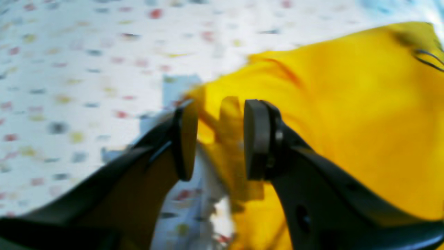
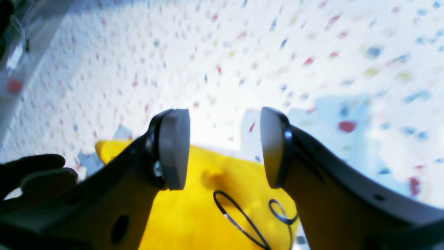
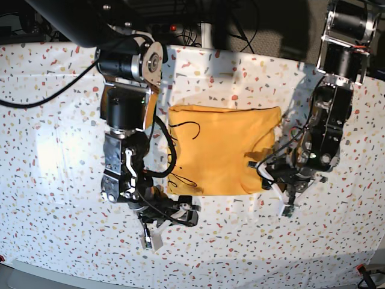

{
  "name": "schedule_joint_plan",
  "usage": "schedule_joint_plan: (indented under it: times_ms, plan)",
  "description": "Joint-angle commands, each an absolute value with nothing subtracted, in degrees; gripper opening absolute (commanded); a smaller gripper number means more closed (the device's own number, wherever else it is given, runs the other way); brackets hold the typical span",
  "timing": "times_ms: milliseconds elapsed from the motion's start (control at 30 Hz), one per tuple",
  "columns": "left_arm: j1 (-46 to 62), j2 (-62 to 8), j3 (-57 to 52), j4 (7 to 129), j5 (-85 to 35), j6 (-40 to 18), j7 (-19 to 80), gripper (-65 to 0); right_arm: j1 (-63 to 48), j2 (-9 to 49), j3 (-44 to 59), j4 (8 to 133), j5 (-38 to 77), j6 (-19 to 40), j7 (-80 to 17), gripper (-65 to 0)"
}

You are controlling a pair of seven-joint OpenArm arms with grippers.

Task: Fold the T-shirt properly
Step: 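Release the shirt with the right gripper and pull it back, then grasp the folded shirt's edges with both grippers and rotate it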

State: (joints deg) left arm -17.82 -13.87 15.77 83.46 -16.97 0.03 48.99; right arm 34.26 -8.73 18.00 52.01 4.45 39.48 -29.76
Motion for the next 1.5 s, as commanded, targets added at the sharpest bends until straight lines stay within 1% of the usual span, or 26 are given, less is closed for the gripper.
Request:
schedule_joint_plan:
  times_ms: [0, 100, 167, 267, 367, 467, 567, 633, 733, 900, 1000, 1033, 1167, 1367, 1467]
  plan:
    - [-18.57, -13.89, 15.38, 85.36, -17.06, -0.4, 48.42, -43.0, 36.34, -8.86, 17.67, 51.31, 4.32, 40.0, -27.11, -32.5]
    - [-16.03, -13.8, 15.38, 89.84, -16.99, -0.67, 48.4, -43.0, 36.34, -6.9, 16.19, 46.96, 1.65, 39.77, -24.05, -32.6]
    - [-13.82, -14.59, 15.38, 94.83, -16.99, -0.69, 48.47, -43.0, 36.36, -5.74, 14.68, 44.84, -0.1, 37.85, -22.9, -33.3]
    - [-9.5, -15.29, 15.38, 104.12, -16.53, -0.75, 50.15, -43.0, 36.32, -4.01, 12.08, 43.42, -1.48, 35.09, -22.87, -39.2]
    - [-4.75, -15.2, 15.4, 111.9, -16.82, -2.02, 51.46, -43.0, 36.36, -2.63, 9.72, 43.38, -1.13, 34.87, -22.9, -39.3]
    - [0.01, -15.16, 15.4, 113.65, -17.06, -2.17, 49.17, -43.0, 36.29, -2.04, 7.77, 43.38, -1.13, 34.89, -23.09, -39.3]
    - [4.14, -15.09, 15.38, 112.07, -18.35, -2.17, 44.34, -43.0, 36.32, -2.07, 6.26, 43.38, -1.1, 34.89, -23.51, -39.3]
    - [5.56, -14.96, 15.42, 110.52, -19.64, -2.59, 43.2, -43.0, 36.29, -2.26, 4.97, 43.38, -1.1, 34.89, -23.59, -39.3]
    - [5.56, -14.41, 15.44, 107.11, -19.84, -4.71, 42.76, -43.0, 35.99, -2.39, 2.59, 43.38, -1.1, 34.89, -24.32, -39.3]
    - [5.52, -12.8, 15.44, 98.35, -20.45, -4.89, 40.27, -43.0, 35.35, -2.2, -0.56, 43.38, -0.6, 34.89, -28.18, -39.3]
    - [5.28, -12.23, 15.42, 93.91, -21.3, -8.71, 40.27, -43.0, 34.72, -1.93, -0.78, 43.38, 3.57, 35.27, -30.55, -39.3]
    - [4.89, -12.25, 15.42, 92.77, -21.26, -9.1, 40.25, -43.0, 34.57, -1.76, -0.78, 43.38, 4.73, 35.83, -31.27, -39.3]
    - [2.68, -12.45, 15.42, 89.34, -19.33, -9.08, 40.45, -43.0, 33.17, -0.58, -0.78, 43.68, 7.55, 40.0, -34.44, -39.3]
    - [-0.84, -12.53, 15.44, 83.74, -17.39, -9.23, 40.27, -43.0, 28.47, 1.87, -0.78, 47.94, 15.14, 40.0, -39.72, -39.3]
    - [-2.83, -12.56, 15.42, 79.42, -17.37, -11.38, 40.18, -43.0, 25.02, 3.36, -0.78, 53.78, 19.49, 40.0, -43.57, -39.3]
